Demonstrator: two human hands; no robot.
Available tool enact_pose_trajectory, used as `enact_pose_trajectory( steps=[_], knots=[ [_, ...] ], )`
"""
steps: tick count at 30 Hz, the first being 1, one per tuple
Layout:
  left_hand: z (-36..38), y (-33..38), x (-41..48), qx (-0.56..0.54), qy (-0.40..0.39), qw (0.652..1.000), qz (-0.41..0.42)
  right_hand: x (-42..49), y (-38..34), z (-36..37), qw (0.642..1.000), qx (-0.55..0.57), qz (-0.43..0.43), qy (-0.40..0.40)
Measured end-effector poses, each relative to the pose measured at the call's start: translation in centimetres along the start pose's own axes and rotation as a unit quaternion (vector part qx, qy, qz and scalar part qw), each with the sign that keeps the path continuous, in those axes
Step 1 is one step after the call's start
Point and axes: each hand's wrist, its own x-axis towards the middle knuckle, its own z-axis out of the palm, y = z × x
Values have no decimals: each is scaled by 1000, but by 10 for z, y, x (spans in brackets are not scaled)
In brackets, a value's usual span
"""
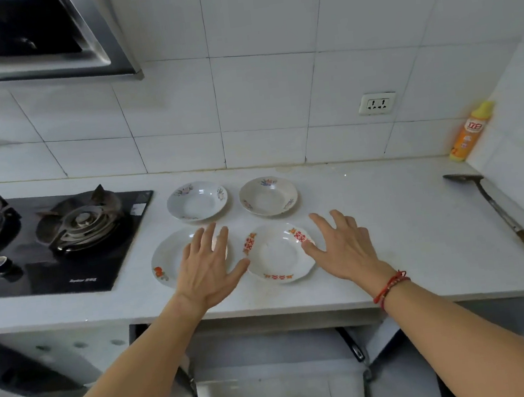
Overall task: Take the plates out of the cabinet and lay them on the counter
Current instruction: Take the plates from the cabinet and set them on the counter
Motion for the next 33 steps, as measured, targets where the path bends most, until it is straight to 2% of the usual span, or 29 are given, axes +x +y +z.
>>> enact_pose_trajectory(
  steps=[15, 27, 33],
  knots=[
    [-15, 21, -126, -11, -30, 998, 60, -177, 1, 16, 996, -5, 86, -14],
    [8, 60, -153, -26, -68, 995, 71, -211, 29, 37, 994, -1, 105, -24],
    [45, 64, -162, -37, -76, 993, 81, -216, 47, 73, 992, 0, 119, -37]
  ],
)
